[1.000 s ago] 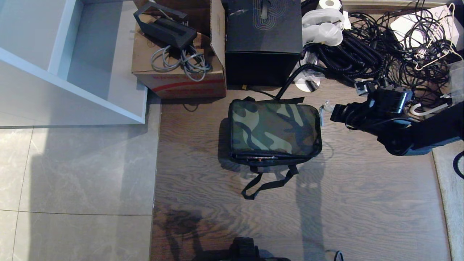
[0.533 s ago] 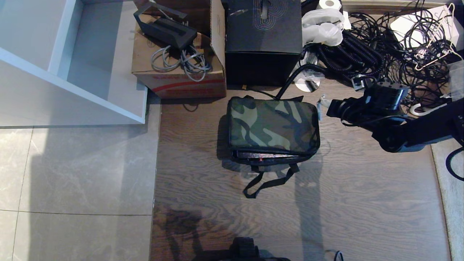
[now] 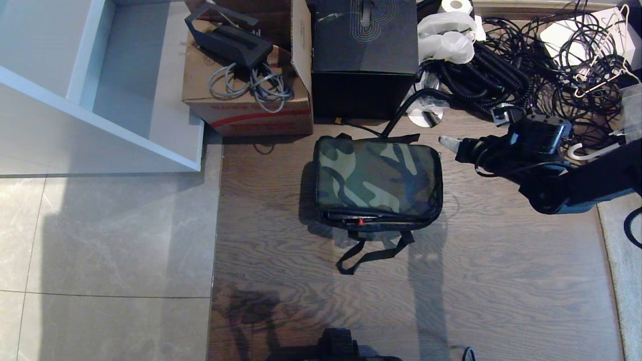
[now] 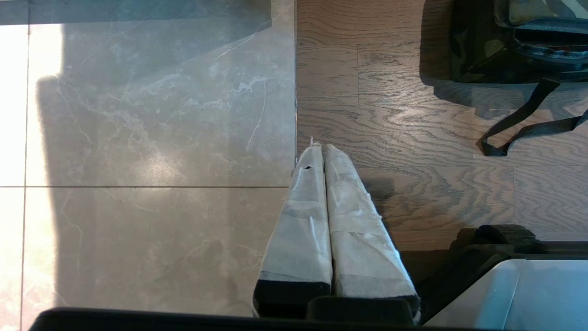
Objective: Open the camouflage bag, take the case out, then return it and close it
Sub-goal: Open the top of the storage box
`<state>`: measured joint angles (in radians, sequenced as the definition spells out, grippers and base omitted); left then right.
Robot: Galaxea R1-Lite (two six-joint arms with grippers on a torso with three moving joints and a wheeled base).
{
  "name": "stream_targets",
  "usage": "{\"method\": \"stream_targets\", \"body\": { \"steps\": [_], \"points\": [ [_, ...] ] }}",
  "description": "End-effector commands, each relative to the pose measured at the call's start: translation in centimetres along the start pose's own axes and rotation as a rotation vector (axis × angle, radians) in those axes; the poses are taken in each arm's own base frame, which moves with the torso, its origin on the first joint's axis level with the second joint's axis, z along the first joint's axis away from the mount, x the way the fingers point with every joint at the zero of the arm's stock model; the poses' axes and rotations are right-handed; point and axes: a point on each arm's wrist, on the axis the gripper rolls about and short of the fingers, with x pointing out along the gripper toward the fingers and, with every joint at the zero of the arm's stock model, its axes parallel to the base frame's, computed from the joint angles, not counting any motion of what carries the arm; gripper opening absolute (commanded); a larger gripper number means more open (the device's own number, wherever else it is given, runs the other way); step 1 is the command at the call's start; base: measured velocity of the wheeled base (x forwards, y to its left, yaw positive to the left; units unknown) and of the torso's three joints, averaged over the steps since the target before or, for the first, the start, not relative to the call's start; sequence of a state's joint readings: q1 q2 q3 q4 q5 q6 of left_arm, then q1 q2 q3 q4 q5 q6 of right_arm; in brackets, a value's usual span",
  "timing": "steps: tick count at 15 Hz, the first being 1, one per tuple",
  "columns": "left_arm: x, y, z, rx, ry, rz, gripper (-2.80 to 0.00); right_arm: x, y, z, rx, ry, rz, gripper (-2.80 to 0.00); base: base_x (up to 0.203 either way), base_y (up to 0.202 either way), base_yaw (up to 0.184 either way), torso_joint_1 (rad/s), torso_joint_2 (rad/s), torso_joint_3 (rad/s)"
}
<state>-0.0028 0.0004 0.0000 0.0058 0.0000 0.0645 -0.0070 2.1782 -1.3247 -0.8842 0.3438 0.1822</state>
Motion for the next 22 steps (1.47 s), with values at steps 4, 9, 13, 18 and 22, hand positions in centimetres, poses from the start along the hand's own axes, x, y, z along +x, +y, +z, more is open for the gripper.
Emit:
{"method": "stream_targets", "body": {
  "steps": [4, 9, 13, 18, 22],
  "points": [
    [0.0, 0.0, 0.0, 0.000, 0.000, 0.000, -2.80, -3.8, 1.0, -4.6, 0.324, 0.190, -0.084, 0.00, 0.000, 0.000, 0.000, 0.000, 0.00, 0.000],
    [0.0, 0.0, 0.0, 0.001, 0.000, -0.002, -2.80, -5.4, 3.3, -4.0, 0.593, 0.308, -0.113, 0.00, 0.000, 0.000, 0.000, 0.000, 0.00, 0.000],
    [0.0, 0.0, 0.0, 0.000, 0.000, 0.000, -2.80, -7.0, 5.4, -3.1, 0.638, 0.353, -0.097, 0.00, 0.000, 0.000, 0.000, 0.000, 0.00, 0.000],
    [0.0, 0.0, 0.0, 0.000, 0.000, 0.000, -2.80, -6.6, 7.4, -5.9, 0.649, 0.481, -0.087, 0.00, 0.000, 0.000, 0.000, 0.000, 0.00, 0.000],
    [0.0, 0.0, 0.0, 0.001, 0.000, 0.000, -2.80, -5.6, 7.2, -7.2, 0.653, 0.509, -0.095, 0.00, 0.000, 0.000, 0.000, 0.000, 0.00, 0.000]
  ]
}}
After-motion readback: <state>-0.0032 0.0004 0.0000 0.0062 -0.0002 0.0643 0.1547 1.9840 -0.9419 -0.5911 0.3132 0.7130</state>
